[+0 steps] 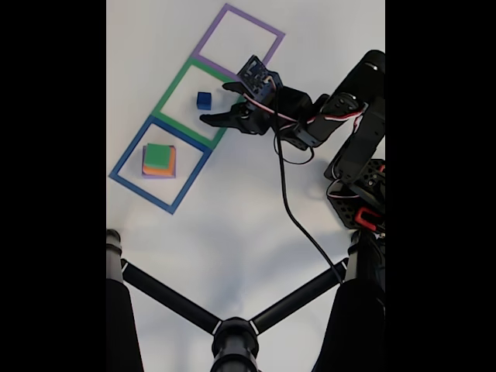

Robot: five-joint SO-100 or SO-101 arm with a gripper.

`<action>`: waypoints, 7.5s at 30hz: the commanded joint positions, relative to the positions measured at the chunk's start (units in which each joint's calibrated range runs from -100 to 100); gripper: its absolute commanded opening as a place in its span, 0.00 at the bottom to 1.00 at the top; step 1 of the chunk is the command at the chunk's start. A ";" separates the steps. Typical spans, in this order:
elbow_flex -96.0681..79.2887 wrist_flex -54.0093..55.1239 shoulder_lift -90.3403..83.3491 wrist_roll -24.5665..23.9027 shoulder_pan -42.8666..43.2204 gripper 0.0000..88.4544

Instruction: Tower of hanoi

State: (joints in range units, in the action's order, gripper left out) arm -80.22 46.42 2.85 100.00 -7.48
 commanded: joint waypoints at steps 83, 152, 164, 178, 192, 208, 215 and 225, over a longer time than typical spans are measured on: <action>9.57 3.08 10.05 0.00 5.61 0.04; 26.83 -66.77 -43.00 0.00 29.18 0.03; 18.65 -45.73 -31.62 0.00 30.09 0.04; 20.38 -39.09 -24.33 0.00 31.62 0.04; 22.29 -37.80 -21.77 0.00 31.77 0.10; 27.83 -44.11 -24.89 0.00 30.85 0.20; 51.55 -72.93 -27.77 0.00 30.62 0.08; 82.53 -115.10 -28.34 0.00 27.80 0.00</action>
State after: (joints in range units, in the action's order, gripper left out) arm -7.53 -57.58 -21.58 100.00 21.87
